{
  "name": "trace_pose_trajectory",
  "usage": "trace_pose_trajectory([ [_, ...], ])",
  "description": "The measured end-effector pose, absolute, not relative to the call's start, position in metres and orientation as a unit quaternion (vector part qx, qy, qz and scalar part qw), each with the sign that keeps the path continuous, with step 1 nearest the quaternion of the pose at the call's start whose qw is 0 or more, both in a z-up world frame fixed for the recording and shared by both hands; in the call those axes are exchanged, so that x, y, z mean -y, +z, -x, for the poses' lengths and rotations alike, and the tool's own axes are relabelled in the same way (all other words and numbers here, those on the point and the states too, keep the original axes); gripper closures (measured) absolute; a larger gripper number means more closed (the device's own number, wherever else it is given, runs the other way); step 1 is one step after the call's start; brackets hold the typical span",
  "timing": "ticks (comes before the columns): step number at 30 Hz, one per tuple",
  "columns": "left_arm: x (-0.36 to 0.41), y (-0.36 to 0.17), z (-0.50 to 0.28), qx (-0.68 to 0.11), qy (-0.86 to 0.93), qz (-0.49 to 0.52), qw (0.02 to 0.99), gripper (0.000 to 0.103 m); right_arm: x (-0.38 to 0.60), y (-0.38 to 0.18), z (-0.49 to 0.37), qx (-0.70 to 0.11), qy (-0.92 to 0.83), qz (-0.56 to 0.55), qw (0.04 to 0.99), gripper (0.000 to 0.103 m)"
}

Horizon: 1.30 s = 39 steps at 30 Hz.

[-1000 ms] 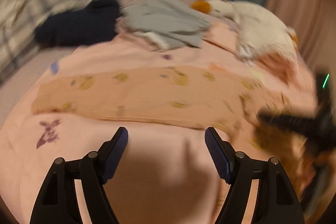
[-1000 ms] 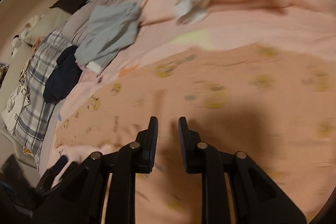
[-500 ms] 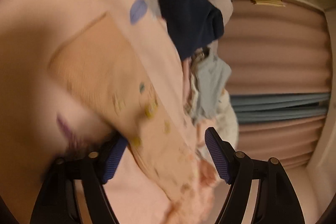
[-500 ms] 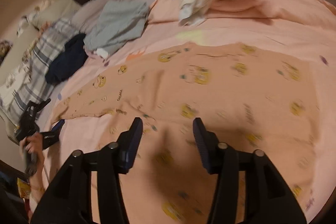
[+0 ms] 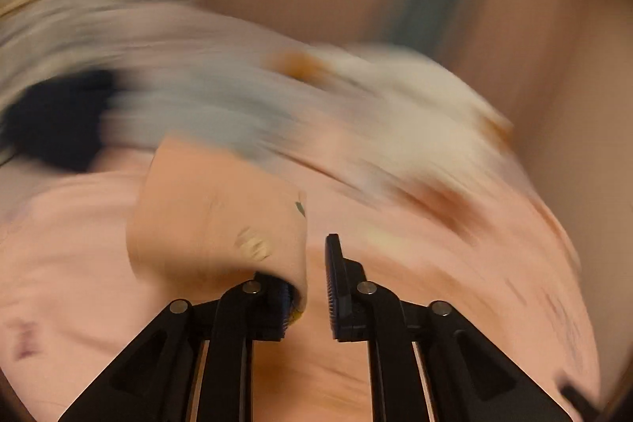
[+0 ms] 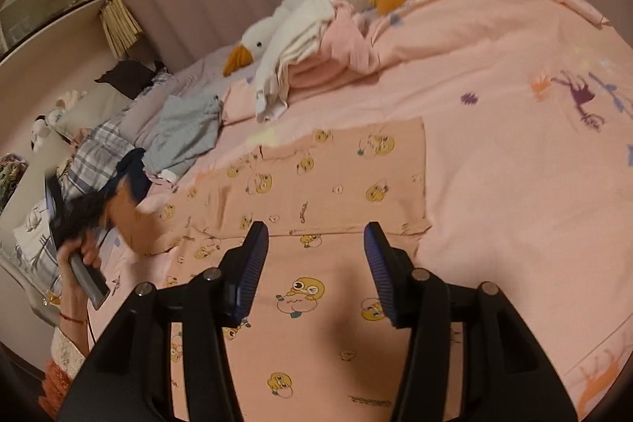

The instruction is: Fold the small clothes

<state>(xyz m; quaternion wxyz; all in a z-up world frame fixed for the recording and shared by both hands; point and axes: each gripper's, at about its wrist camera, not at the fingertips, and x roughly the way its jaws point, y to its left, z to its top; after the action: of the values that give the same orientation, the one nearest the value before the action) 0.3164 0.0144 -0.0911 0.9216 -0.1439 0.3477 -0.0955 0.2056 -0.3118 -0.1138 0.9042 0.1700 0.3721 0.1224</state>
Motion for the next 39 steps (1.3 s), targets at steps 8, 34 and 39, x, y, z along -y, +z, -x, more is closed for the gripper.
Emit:
trace_pose_trajectory([
  [8, 0.073, -0.101, -0.292, -0.411, -0.142, 0.072, 0.898, 0.055, 0.349, -0.102, -0.189, -0.373, 0.081, -0.145, 0.913, 0.027],
  [34, -0.063, -0.215, -0.299, -0.459, 0.078, 0.019, 0.885, 0.017, 0.292, -0.173, -0.366, -0.406, 0.132, -0.362, 0.829, 0.095],
  [39, -0.04, -0.214, -0.299, -0.445, 0.114, -0.044, 0.887, 0.023, 0.318, -0.13, -0.34, -0.375, 0.11, -0.284, 0.876, 0.095],
])
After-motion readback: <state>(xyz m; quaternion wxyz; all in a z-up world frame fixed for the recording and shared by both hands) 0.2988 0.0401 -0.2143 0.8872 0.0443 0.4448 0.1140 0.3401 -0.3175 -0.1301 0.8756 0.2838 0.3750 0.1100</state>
